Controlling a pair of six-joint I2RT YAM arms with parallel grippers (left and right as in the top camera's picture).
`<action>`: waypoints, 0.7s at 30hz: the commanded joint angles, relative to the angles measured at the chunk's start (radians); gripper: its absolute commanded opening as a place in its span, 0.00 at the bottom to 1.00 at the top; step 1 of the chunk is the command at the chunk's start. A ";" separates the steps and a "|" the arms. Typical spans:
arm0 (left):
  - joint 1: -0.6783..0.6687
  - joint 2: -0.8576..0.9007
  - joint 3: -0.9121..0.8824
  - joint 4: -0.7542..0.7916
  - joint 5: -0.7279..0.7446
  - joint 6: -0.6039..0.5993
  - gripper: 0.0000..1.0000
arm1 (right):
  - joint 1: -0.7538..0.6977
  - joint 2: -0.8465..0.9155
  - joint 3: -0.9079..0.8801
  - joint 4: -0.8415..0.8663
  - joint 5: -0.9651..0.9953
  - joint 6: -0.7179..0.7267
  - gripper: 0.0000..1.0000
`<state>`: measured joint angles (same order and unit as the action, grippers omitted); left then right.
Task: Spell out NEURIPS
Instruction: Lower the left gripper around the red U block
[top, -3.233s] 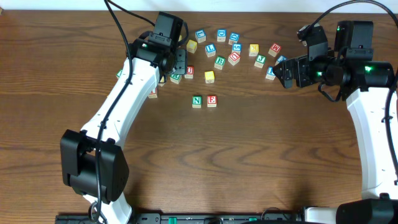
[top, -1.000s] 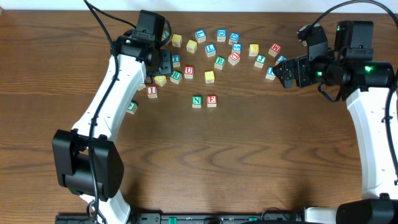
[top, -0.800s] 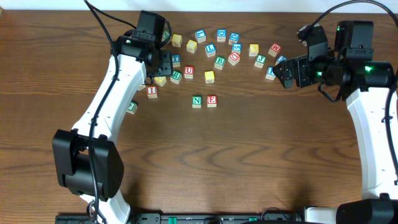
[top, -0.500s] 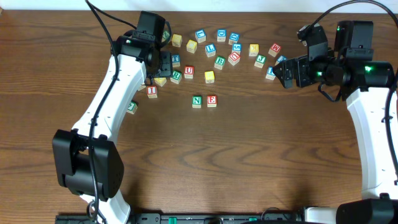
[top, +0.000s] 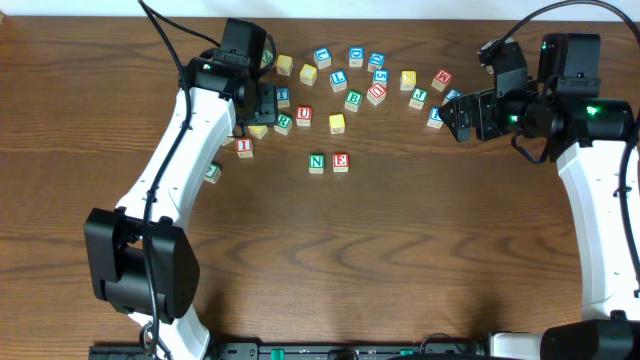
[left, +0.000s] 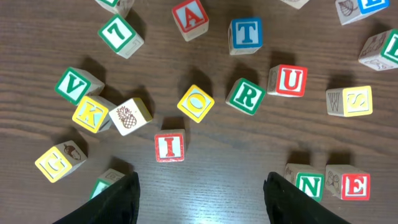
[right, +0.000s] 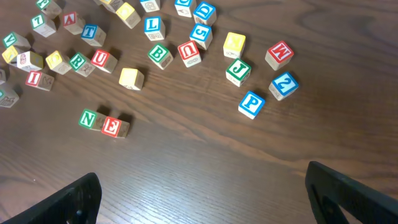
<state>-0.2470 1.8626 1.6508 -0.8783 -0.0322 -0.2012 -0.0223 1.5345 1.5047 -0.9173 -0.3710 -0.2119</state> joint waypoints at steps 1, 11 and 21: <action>-0.002 0.006 0.022 -0.012 -0.005 0.018 0.64 | -0.002 -0.001 0.021 0.000 -0.013 0.005 0.99; -0.002 0.006 0.022 -0.012 -0.005 0.018 0.64 | -0.002 -0.001 0.021 0.000 -0.013 0.005 0.99; -0.020 0.008 0.022 0.040 -0.001 -0.014 0.63 | -0.002 -0.001 0.021 0.049 -0.022 0.006 0.99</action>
<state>-0.2504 1.8626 1.6508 -0.8570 -0.0322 -0.2058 -0.0223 1.5345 1.5051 -0.8700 -0.3744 -0.2119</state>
